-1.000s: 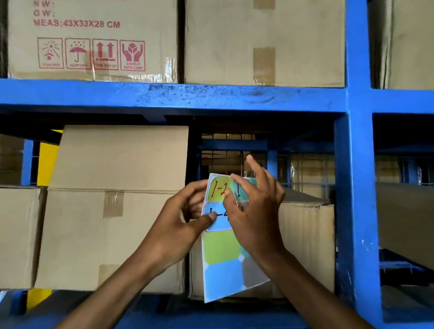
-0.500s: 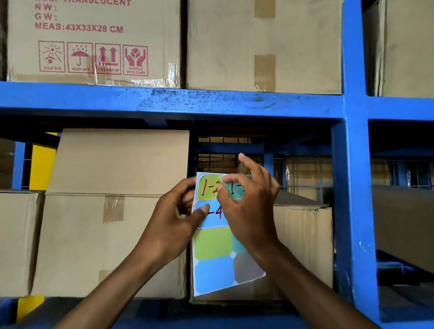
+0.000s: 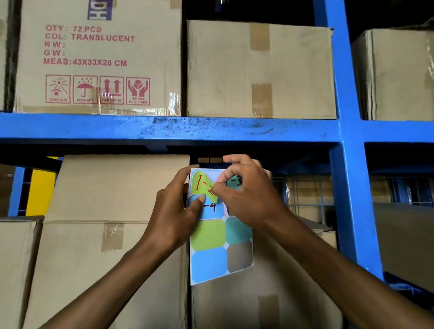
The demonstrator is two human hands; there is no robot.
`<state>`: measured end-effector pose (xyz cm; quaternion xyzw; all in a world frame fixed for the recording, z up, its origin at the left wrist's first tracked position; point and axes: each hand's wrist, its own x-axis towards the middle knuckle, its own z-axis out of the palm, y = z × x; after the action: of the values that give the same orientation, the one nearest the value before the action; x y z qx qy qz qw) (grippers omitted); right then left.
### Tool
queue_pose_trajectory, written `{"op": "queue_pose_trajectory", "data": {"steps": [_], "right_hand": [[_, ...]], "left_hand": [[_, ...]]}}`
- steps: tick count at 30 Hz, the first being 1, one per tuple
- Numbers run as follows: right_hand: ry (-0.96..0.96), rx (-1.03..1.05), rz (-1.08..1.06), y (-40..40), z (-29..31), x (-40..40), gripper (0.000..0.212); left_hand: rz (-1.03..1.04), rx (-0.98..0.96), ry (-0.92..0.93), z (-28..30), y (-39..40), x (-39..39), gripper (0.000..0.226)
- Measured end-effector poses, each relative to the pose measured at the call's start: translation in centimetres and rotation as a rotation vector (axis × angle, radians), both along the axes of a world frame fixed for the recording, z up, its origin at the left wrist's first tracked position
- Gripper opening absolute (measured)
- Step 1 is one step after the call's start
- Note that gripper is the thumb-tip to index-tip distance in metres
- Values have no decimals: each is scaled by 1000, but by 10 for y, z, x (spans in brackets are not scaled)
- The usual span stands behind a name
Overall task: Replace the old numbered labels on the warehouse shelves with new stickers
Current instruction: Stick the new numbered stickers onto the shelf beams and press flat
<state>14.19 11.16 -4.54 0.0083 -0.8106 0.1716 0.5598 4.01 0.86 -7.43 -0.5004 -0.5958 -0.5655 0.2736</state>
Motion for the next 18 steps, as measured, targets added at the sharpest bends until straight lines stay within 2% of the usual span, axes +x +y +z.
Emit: {"op": "queue_pose_trajectory", "data": {"steps": [4,8,12,18], "right_hand": [[-13,27,23,0,23,15,15],[-26,40,58,10,54,18,22],[-52,61,-53,28,84,5,7],[-64,110,-248,30,119,-8,10]], "left_hand": [[95,-30,106,21,5,-4,63],[64,-26,87,39,2,-15,78],[17,-53,78,49,-3,-21,93],[78,-181,225,57,-6,-32,97]]}}
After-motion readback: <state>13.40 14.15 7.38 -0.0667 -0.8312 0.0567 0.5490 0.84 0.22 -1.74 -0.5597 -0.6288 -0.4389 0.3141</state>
